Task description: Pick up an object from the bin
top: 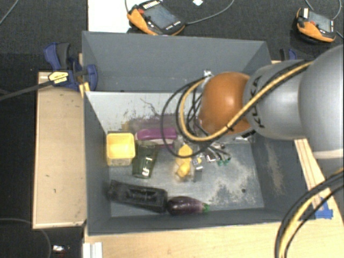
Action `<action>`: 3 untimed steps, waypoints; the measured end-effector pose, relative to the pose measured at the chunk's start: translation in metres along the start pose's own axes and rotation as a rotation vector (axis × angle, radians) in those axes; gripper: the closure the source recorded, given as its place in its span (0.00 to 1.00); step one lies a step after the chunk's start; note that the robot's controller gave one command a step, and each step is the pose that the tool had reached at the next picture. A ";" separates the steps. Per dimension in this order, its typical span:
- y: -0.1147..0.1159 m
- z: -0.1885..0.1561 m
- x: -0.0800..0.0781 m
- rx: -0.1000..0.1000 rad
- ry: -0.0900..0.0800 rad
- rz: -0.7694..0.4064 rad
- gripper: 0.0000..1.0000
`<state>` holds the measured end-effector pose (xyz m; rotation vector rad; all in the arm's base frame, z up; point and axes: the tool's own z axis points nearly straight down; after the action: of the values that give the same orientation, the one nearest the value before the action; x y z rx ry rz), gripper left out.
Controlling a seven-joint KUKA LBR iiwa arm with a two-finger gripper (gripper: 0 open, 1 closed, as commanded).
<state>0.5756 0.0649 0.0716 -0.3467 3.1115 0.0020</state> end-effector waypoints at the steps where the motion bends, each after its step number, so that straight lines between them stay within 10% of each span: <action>1: -0.001 0.000 -0.009 -0.001 -0.001 -0.238 1.00; 3: -0.001 -0.018 -0.009 -0.001 -0.003 -0.234 1.00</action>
Offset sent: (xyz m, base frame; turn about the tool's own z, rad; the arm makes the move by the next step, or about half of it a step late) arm 0.0000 0.0000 0.0000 0.0000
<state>0.5844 0.0659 0.0897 -0.7061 3.0469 0.0020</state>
